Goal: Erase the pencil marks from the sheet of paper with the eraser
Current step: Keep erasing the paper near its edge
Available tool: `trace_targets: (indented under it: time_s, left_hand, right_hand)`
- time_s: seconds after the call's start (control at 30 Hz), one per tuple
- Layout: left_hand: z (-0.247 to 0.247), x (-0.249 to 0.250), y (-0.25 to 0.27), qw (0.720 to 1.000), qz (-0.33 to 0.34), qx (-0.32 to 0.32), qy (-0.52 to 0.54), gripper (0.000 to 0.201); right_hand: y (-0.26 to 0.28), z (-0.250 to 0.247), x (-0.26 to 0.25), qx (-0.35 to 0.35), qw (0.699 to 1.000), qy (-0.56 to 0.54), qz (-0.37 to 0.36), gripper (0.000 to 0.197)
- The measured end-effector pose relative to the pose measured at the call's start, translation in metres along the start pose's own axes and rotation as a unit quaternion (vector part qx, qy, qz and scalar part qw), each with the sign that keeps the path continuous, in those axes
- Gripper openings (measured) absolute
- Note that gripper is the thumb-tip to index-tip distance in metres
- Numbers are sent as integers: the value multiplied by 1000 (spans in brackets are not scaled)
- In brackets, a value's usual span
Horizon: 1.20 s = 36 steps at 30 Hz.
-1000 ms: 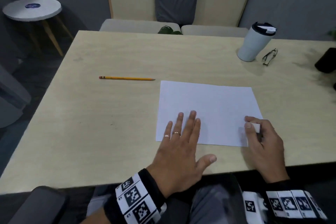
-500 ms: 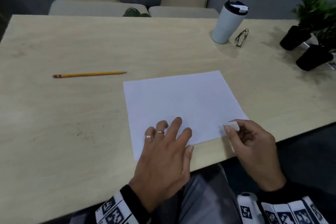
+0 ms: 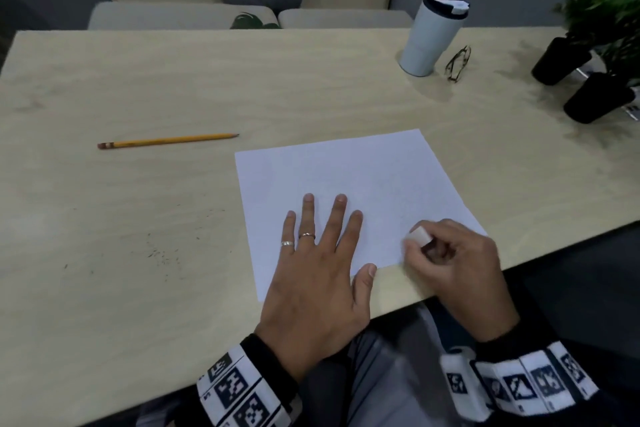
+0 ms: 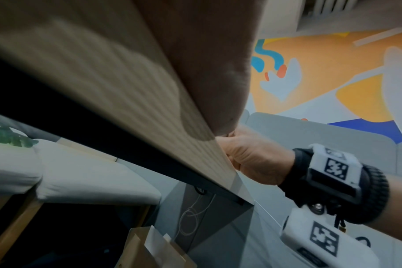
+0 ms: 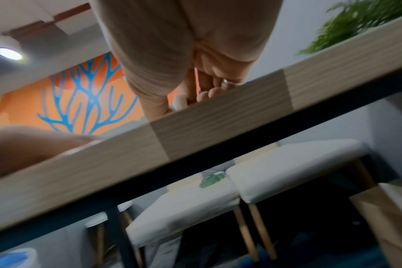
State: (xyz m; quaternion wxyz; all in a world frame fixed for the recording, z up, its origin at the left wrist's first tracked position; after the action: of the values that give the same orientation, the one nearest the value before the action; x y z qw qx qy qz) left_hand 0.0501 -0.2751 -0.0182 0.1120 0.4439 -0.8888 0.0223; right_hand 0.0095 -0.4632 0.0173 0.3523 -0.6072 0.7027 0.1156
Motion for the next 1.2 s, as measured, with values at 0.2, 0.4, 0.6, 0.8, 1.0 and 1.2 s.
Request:
trace_targets:
  time_s: [0.2, 0.4, 0.6, 0.8, 1.0, 1.2]
  left_hand:
    - [0, 0, 1, 1000, 2, -6, -8, 72]
    - [-1, -1, 1, 1000, -2, 0, -4, 72]
    - [-1, 0, 0, 1000, -1, 3, 2, 71]
    - [-1, 0, 1, 1000, 0, -3, 1, 71]
    - [-2, 0, 0, 1000, 1, -3, 1, 72]
    - [-2, 1, 0, 1000, 0, -3, -1, 71]
  right_hand:
    - [1, 1, -18, -15, 1000, -19, -4, 22]
    - [-6, -19, 13, 31, 999, 16, 24, 26]
    - [8, -8, 5, 0, 1000, -4, 12, 25]
    - [9, -8, -8, -2, 1000, 17, 1, 23]
    - [-2, -24, 17, 15, 999, 31, 42, 21]
    - [-7, 2, -2, -38, 999, 1, 27, 25]
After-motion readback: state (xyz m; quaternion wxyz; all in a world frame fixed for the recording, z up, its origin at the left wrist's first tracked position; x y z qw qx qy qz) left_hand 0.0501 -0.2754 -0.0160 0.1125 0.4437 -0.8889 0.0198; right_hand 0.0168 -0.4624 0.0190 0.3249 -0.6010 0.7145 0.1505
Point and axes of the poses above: each hand's wrist, its own y-axis away from the middle knuckle, its own z-axis out of the palm, x = y × z, the point moved 7 cm from there along -y, towards the middle knuckle, and after that the axes turned 2 degrees about -y, right-handed, at the moved point
